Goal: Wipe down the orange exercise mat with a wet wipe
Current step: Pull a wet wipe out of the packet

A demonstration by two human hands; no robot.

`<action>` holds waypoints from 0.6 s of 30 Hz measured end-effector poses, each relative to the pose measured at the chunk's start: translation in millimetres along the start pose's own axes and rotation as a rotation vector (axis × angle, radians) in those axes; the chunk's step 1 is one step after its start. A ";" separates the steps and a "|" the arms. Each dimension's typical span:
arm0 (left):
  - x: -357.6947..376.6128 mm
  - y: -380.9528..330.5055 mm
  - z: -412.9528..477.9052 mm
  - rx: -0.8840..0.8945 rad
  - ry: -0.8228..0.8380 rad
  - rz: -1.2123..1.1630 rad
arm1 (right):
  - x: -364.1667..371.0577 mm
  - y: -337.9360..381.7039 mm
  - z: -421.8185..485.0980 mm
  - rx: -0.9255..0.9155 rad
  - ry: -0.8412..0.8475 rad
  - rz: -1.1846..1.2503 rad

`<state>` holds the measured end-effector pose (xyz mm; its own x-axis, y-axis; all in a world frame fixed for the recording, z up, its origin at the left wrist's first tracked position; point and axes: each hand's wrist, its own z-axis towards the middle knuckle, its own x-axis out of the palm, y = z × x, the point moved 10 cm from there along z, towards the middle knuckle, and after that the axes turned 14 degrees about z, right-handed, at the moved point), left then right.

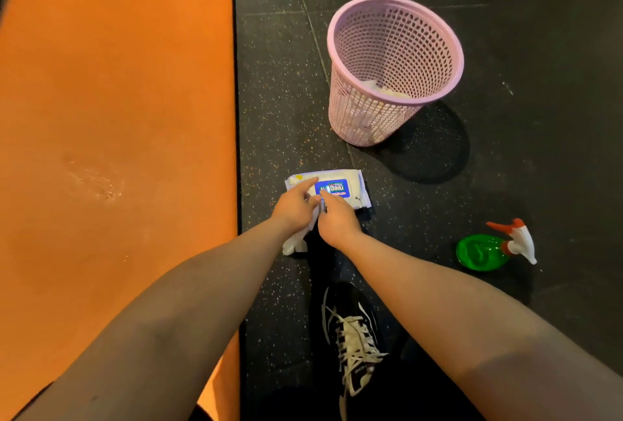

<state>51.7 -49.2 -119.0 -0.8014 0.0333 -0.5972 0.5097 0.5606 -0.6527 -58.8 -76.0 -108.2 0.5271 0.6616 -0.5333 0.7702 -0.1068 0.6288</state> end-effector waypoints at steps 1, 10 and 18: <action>-14.2 -2.6 -1.3 -0.003 -0.026 -0.018 | 0.3 11.5 -4.1 -0.014 0.006 0.075; -167.5 -31.9 -64.3 0.011 -0.321 -0.245 | -11.7 160.7 -56.3 -0.148 -0.015 0.262; -253.3 3.4 -98.2 -0.047 -0.523 -0.408 | 20.0 251.4 -74.2 -0.289 -0.064 0.209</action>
<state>225.6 25.5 75.9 -0.6638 -0.5884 -0.4617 0.1742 0.4787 -0.8605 118.8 -34.6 81.2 0.6909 0.5989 -0.4050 0.5149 -0.0143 0.8572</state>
